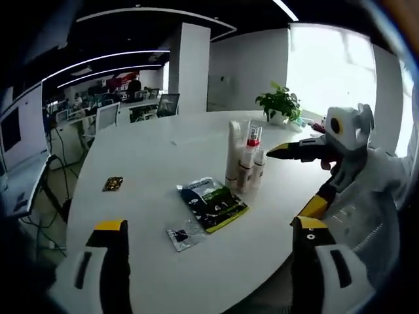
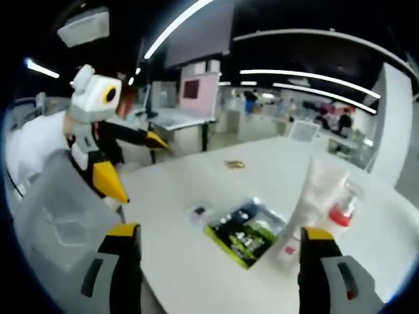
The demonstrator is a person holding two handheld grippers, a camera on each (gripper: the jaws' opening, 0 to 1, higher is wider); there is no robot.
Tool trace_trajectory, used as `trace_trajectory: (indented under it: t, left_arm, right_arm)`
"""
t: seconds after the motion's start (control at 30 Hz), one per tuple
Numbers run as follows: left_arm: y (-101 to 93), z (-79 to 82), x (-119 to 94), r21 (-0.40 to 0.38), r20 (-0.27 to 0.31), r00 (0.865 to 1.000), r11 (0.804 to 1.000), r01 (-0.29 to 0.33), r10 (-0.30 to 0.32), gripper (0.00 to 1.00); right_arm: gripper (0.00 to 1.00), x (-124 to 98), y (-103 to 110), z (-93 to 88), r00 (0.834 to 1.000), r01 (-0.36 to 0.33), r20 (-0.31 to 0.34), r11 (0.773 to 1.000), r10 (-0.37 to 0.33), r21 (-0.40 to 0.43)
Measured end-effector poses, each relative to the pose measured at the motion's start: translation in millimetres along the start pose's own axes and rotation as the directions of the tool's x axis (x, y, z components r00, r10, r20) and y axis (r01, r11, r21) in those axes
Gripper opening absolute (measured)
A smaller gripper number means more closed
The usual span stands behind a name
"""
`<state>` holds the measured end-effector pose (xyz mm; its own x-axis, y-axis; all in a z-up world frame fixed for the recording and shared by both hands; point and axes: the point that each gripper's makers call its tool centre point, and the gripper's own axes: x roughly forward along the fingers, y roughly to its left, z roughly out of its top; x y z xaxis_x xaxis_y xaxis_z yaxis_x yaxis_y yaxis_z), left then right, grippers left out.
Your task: Arrange the skincare products in the storage area until every visible bottle or jar stands upright without overlapping.
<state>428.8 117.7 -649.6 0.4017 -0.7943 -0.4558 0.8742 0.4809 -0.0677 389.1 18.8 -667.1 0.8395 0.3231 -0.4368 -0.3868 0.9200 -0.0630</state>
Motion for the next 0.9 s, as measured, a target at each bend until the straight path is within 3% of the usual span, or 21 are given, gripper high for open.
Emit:
trace_trajectory:
  t: [0.27, 0.43, 0.77, 0.9]
  left_arm:
    - [2.1, -3.5, -16, -0.007, 0.025, 0.999, 0.999, -0.04, 0.04, 0.99]
    - [11.3, -7.5, -21, -0.004, 0.017, 0.999, 0.999, -0.052, 0.052, 0.99]
    - [23.8, -4.6, -13, 0.005, 0.024, 1.0, 1.0, 0.001, -0.001, 0.99]
    - [33.2, -1.3, -12, 0.005, 0.022, 1.0, 1.0, 0.017, -0.017, 0.99]
  right_arm:
    - [1.0, 3, 11, 2.8, 0.999, -0.043, -0.002, 0.999, 0.043, -0.032]
    - [1.0, 3, 6, 0.5, 0.999, -0.036, -0.006, 0.999, 0.036, -0.014]
    - [1.0, 3, -1, -5.7, 0.999, -0.013, -0.029, 1.0, 0.012, -0.012]
    - [1.0, 4, -4, -8.4, 1.0, -0.002, -0.029, 1.0, 0.003, 0.031]
